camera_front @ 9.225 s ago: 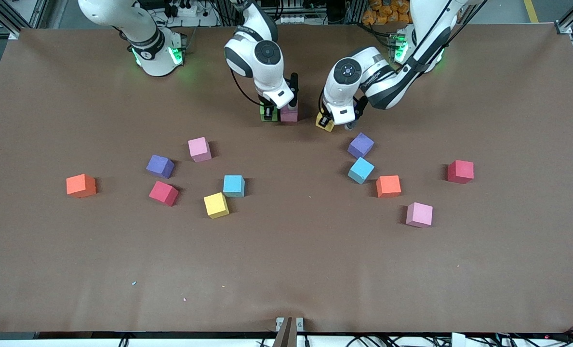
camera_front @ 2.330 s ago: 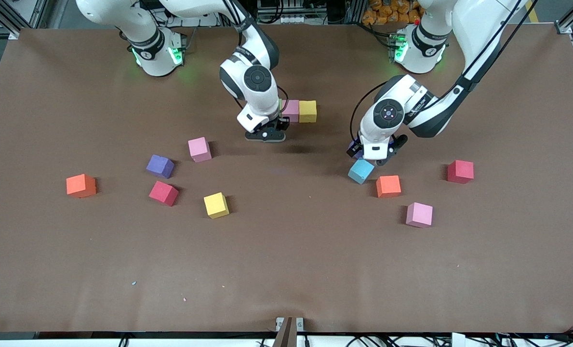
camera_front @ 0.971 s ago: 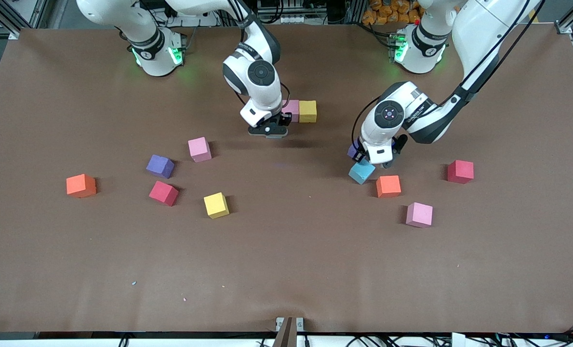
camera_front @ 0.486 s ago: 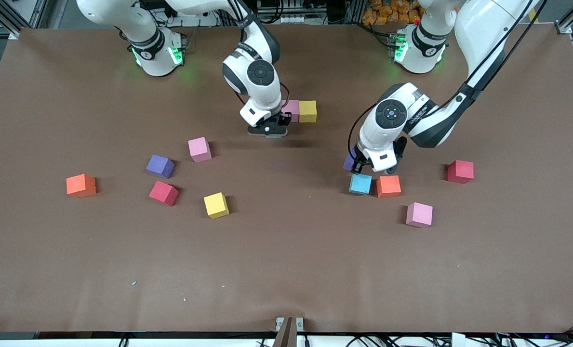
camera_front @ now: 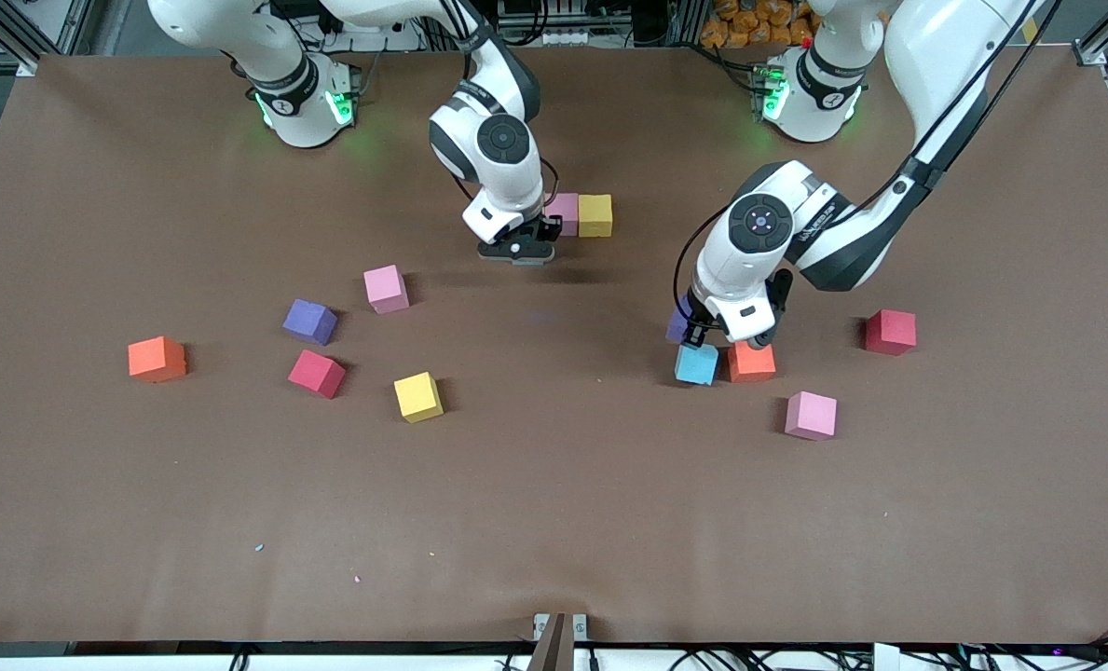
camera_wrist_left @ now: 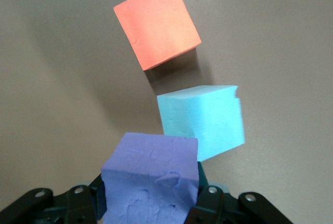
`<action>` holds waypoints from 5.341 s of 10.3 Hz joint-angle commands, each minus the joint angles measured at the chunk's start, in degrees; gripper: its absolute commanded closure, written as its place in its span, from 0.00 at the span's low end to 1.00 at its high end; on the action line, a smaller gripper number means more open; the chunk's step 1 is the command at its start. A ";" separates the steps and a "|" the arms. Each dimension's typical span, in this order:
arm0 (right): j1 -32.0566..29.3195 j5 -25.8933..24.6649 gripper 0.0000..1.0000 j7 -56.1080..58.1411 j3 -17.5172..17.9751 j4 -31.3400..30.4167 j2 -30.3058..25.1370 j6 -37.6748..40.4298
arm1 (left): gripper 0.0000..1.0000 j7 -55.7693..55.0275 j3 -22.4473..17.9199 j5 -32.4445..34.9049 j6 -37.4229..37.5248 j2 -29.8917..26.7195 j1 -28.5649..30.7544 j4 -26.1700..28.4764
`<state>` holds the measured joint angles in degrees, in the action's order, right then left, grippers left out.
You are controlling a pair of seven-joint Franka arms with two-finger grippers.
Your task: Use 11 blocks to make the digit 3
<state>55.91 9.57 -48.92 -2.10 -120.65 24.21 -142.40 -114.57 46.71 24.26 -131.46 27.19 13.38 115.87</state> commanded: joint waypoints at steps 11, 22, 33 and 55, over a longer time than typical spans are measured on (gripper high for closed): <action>-6.75 -0.69 0.00 0.65 -0.71 8.13 -6.90 11.61 | 1.00 -10.49 -0.13 0.62 1.20 1.64 -2.04 -0.65; -28.03 -7.01 0.00 49.58 -0.63 30.37 10.75 19.35 | 1.00 -10.50 -0.04 0.53 2.08 3.05 -2.21 -2.76; -29.63 -7.02 0.00 51.12 -0.63 30.56 18.50 9.24 | 1.00 -10.50 -0.13 0.53 2.08 4.28 -1.87 -2.76; -7.31 -5.53 0.98 6.83 1.22 10.97 6.46 3.28 | 1.00 -29.30 -0.04 0.53 -0.72 6.39 -6.52 -3.38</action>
<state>47.83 3.47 -40.01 -1.16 -106.04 33.14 -136.91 -141.46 46.44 24.26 -130.82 33.56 7.61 111.77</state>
